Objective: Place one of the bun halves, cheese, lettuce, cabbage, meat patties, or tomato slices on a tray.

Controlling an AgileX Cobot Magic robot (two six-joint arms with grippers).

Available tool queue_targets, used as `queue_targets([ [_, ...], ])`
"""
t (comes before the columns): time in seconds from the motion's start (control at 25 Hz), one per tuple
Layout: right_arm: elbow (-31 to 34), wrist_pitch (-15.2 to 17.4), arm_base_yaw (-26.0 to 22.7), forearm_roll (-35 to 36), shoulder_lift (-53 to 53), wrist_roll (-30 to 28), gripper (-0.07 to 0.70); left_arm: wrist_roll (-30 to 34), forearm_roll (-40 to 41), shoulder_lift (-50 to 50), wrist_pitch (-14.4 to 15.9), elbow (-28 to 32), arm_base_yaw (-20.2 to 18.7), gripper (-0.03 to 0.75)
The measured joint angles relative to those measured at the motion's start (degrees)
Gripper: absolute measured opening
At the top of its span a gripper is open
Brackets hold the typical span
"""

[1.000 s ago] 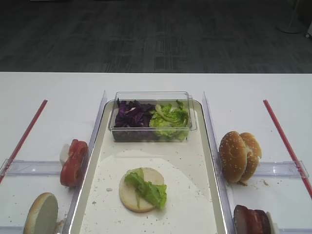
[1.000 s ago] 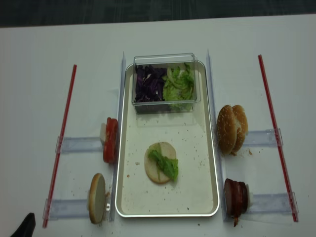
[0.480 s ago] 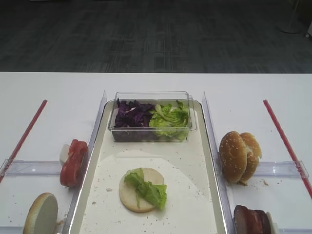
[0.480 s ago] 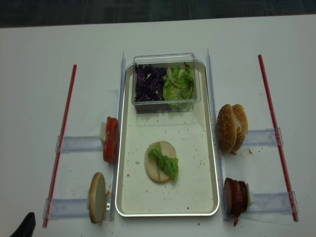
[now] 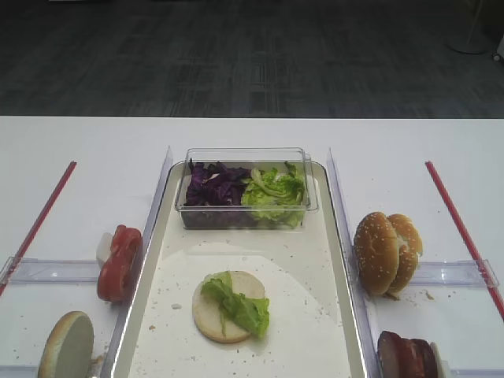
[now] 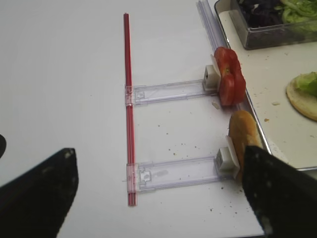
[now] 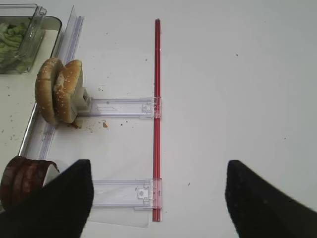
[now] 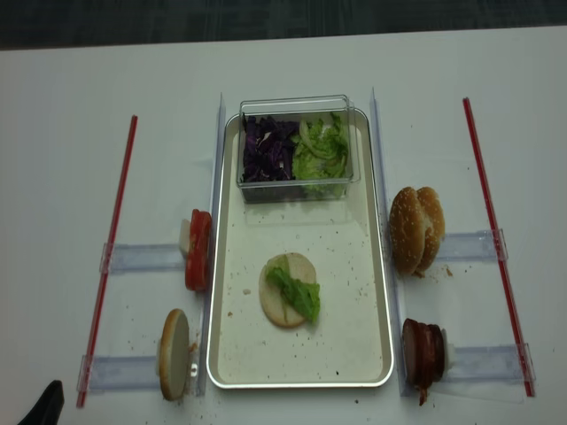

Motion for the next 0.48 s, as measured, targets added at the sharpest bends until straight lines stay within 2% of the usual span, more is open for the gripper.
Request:
queue_targets([
  [0.48, 0.00, 0.00, 0.00, 0.00, 0.00, 0.00, 0.572, 0.00, 0.00, 0.00, 0.00, 0.00, 0.00, 0.617],
])
